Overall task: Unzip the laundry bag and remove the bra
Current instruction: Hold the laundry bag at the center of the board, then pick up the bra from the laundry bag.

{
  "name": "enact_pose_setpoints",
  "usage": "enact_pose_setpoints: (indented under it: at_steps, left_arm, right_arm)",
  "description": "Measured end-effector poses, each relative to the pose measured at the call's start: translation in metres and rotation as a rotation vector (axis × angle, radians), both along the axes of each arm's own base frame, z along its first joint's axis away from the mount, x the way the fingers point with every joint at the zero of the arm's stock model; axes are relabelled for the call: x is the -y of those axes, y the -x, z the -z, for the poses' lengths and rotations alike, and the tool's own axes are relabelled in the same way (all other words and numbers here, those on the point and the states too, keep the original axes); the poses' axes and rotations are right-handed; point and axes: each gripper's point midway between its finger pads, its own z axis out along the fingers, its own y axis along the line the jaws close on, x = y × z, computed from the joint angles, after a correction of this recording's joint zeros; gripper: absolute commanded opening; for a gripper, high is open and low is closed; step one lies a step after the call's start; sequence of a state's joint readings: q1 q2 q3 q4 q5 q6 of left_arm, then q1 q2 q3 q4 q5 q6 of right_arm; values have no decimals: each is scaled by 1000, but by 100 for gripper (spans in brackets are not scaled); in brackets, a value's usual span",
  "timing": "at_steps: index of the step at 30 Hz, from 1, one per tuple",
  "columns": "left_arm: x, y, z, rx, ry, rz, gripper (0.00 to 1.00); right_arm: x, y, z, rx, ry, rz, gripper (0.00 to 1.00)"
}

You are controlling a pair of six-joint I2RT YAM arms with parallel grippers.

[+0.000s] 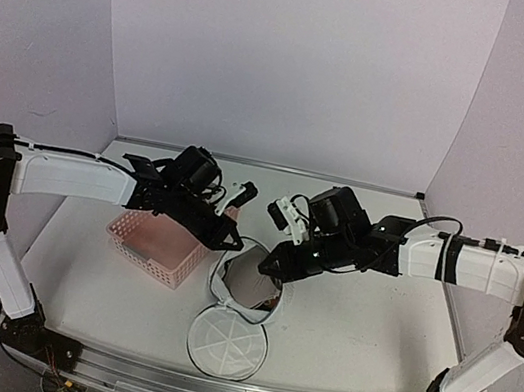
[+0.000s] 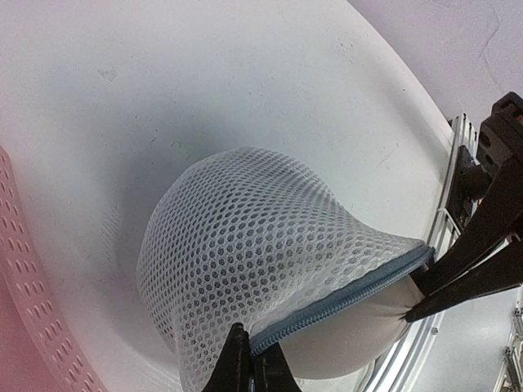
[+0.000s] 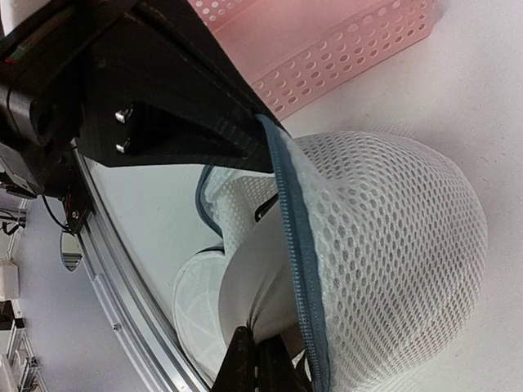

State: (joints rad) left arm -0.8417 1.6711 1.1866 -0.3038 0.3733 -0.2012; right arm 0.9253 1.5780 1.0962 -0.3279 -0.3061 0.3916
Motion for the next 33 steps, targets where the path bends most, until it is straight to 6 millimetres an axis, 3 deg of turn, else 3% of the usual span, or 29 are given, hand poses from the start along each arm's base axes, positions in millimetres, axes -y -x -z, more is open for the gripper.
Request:
enact_pose_setpoints:
  at_steps: [7,18,33]
  left_arm:
    - [6,-5,-14,17,25,-4,0]
    - [14,-19,-12,30,13,-34,0]
    - [21,-30,0,7,-8,-63,0]
  right_arm:
    - [-4,14,-9,-9,-47,-88,0]
    - [-4,38,-59,63,-173,-226,0]
    - [32,50,-112,185,-185,-200,0]
